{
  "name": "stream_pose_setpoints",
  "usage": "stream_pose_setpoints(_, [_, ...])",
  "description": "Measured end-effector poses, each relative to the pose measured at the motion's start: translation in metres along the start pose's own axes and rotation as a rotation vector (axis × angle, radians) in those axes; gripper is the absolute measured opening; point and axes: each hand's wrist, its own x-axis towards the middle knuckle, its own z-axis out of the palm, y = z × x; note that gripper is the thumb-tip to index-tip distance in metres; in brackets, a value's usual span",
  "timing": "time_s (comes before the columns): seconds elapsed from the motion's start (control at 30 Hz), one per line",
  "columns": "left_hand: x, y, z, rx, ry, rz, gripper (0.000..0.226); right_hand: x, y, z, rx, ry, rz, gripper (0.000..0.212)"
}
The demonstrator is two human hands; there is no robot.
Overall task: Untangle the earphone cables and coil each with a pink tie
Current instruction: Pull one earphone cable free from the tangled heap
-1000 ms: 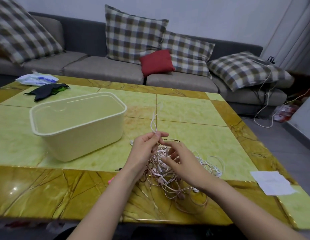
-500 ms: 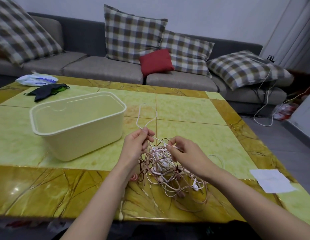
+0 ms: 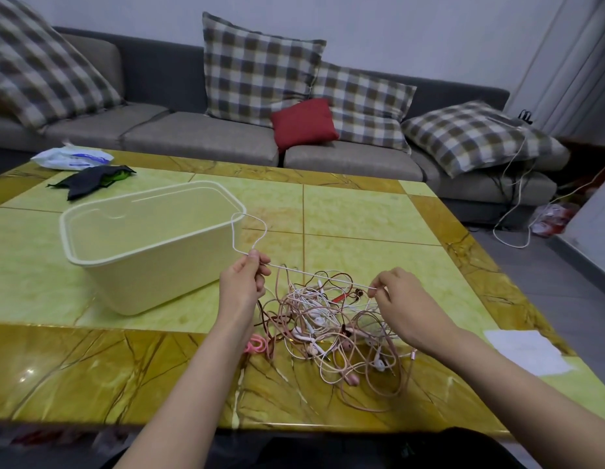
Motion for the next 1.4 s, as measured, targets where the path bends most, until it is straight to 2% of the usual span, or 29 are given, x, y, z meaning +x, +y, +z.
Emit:
stream_pose_setpoints(0.1, [0.0,-0.001,-0.001,0.006,0.026,0.001,0.032,-0.003,0.004,-0.002,-0.174,0.025,0.042,0.032])
stream_pose_setpoints(0.27, [-0.001,-0.004,0.002,0.073,0.0,0.004,0.033,-0.006,0.007,0.001,-0.17,-0.003,0.051,0.025])
stream_pose_setpoints(0.4, [-0.008,-0.01,0.008,0.211,-0.165,0.013,0.032,-0.014,0.012,0.006,-0.14,-0.018,0.061,0.022])
stream_pose_setpoints(0.57, [-0.024,-0.022,0.022,0.299,-0.335,0.024,0.027,-0.028,0.003,0.03,-0.025,-0.063,-0.099,0.013])
stream_pose_setpoints(0.77, [-0.035,-0.032,0.033,0.208,-0.406,-0.02,0.025,-0.042,-0.027,0.068,-0.011,-0.08,-0.257,0.038])
stream_pose_setpoints(0.8, [-0.036,-0.032,0.034,0.164,-0.418,-0.039,0.025,-0.045,-0.03,0.071,0.002,-0.054,-0.252,0.039])
stream_pose_setpoints(0.87, [-0.038,-0.03,0.035,0.086,-0.448,-0.076,0.024,-0.047,-0.032,0.073,0.057,0.014,-0.224,0.025])
stream_pose_setpoints(0.97, [-0.037,-0.026,0.033,0.02,-0.433,-0.118,0.022,-0.045,-0.026,0.07,0.118,0.079,-0.179,0.013])
stream_pose_setpoints(1.1, [-0.03,-0.024,0.027,0.025,-0.401,-0.141,0.02,-0.038,-0.016,0.049,0.393,0.142,-0.027,0.008])
stream_pose_setpoints(1.17, [-0.029,-0.025,0.026,0.047,-0.401,-0.137,0.021,-0.035,-0.014,0.036,0.469,0.159,-0.026,0.007])
stream_pose_setpoints(1.4, [-0.019,-0.019,0.018,0.094,-0.239,-0.059,0.021,-0.029,0.008,0.001,0.276,0.028,-0.079,0.014])
